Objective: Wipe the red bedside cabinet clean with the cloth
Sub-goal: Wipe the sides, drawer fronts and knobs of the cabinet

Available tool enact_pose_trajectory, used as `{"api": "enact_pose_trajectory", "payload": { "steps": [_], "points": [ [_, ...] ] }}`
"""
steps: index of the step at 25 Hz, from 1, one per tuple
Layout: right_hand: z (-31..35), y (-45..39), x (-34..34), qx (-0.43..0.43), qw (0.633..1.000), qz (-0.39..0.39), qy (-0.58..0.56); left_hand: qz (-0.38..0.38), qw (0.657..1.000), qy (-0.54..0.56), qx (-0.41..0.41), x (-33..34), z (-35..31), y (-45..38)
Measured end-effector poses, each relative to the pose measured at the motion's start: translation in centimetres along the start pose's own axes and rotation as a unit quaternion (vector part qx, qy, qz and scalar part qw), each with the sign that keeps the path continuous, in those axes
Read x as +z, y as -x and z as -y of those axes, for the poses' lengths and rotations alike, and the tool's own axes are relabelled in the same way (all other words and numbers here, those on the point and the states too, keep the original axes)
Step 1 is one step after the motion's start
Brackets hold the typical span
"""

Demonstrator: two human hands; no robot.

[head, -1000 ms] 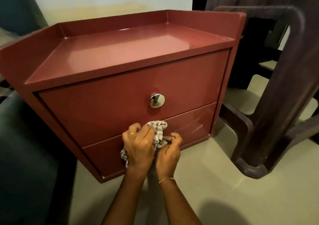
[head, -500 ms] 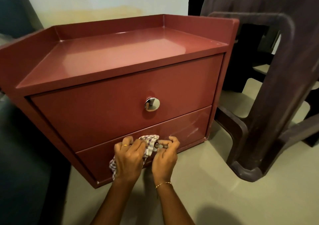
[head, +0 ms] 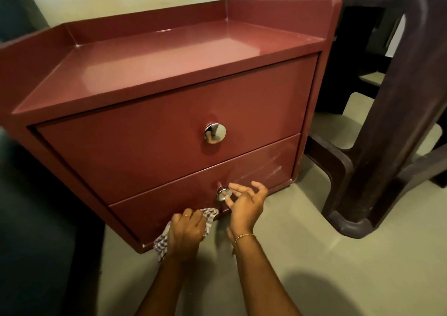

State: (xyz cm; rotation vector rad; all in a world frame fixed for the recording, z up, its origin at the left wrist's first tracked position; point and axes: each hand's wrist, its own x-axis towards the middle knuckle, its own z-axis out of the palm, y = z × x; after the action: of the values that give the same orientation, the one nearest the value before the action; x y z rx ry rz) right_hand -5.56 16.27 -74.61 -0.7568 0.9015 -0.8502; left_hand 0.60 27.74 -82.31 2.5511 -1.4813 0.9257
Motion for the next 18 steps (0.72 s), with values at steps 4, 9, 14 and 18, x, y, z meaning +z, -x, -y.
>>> {"api": "enact_pose_trajectory", "payload": {
  "steps": [4,9,14,18],
  "points": [
    [-0.3,-0.2,-0.1,0.031,0.999,0.008,-0.042,0.01,0.999,0.003,0.036,0.0,-2.3,-3.5],
    [-0.2,-1.5,-1.3,0.088,0.989,-0.011,-0.119,-0.024,0.999,0.035,-0.031,0.4,-1.6,-1.8],
    [-5.4,-1.8,-3.0,0.099,0.982,-0.047,0.151,0.034,0.977,0.13,-0.165,-0.8,-1.8,-1.7],
    [-7.3,0.5,-2.1,0.166,0.965,0.176,0.103,0.106,0.921,0.282,-0.247,-2.8,-1.3,-2.9]
  ]
}}
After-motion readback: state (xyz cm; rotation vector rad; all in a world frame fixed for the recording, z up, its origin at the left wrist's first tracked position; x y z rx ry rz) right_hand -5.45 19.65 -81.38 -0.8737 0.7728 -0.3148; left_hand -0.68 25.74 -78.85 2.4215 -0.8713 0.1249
